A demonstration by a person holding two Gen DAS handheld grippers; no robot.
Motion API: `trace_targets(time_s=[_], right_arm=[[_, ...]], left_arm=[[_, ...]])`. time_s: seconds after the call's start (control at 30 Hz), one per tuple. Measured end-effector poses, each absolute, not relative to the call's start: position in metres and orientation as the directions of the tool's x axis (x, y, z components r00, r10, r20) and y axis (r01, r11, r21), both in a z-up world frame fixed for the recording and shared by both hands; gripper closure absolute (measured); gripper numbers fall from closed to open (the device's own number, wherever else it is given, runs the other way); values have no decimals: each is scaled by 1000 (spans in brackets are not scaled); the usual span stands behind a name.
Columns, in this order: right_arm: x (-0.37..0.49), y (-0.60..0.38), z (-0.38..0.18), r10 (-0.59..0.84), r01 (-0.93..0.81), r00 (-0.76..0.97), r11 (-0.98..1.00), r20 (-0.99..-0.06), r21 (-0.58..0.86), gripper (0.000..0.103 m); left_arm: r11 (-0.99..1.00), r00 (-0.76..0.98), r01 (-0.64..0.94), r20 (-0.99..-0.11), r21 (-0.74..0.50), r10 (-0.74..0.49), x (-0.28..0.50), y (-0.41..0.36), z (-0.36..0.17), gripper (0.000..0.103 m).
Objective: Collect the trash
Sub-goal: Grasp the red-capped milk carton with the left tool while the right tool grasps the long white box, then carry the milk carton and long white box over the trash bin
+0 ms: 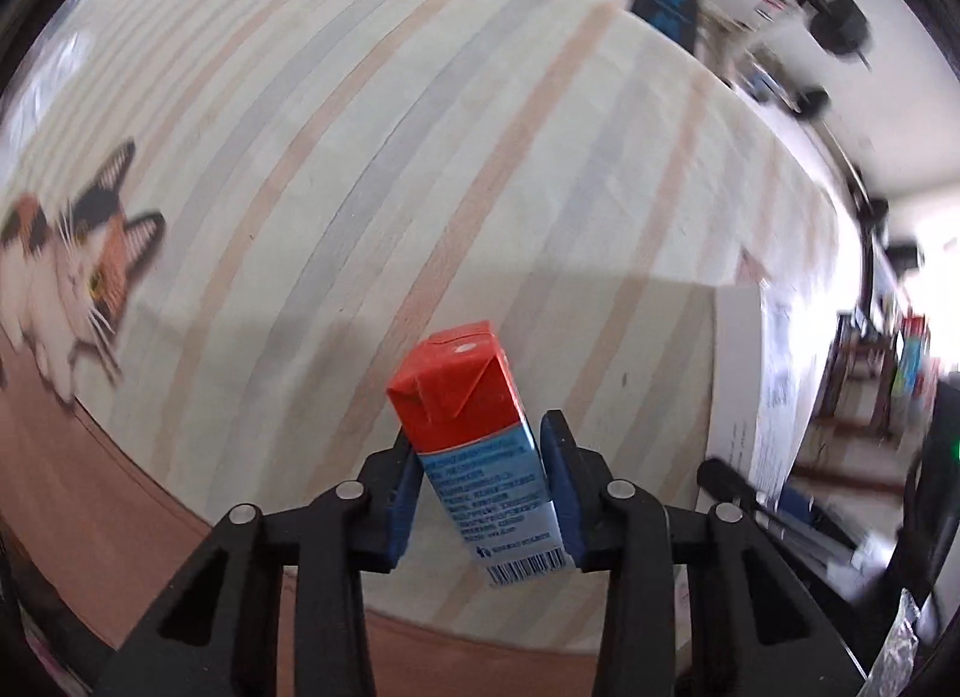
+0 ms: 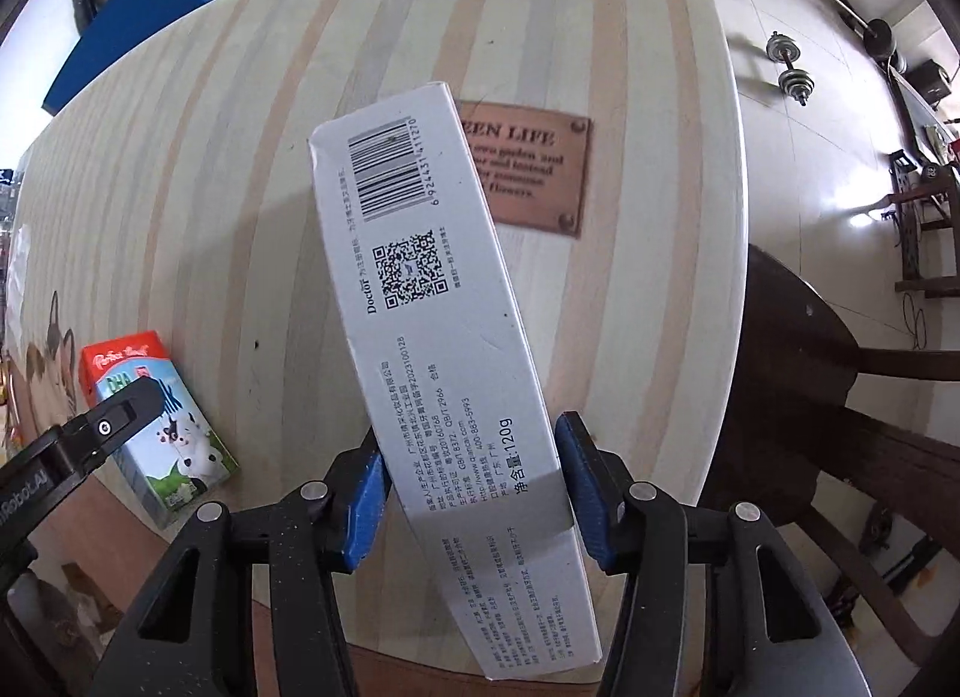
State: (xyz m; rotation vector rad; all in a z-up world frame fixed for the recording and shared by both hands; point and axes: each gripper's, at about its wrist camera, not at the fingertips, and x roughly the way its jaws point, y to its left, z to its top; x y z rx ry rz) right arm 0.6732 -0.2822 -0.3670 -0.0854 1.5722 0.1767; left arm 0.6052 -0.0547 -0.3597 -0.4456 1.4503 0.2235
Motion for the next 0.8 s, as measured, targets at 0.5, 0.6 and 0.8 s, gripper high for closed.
trace_targets(time_s=[0.5, 0.6, 0.8], right_arm=[[539, -285, -385, 37, -203, -95, 978, -995, 56, 48], [531, -273, -383, 4, -226, -107, 974, -994, 28, 47], [531, -236, -377, -53, -277, -59, 960, -997, -34, 47]], left_arm=[[938, 11, -343, -999, -51, -50, 508, -56, -387, 70], [941, 8, -336, -999, -37, -37, 509, -53, -391, 70], [946, 61, -322, -998, -36, -17, 496, -57, -383, 75]])
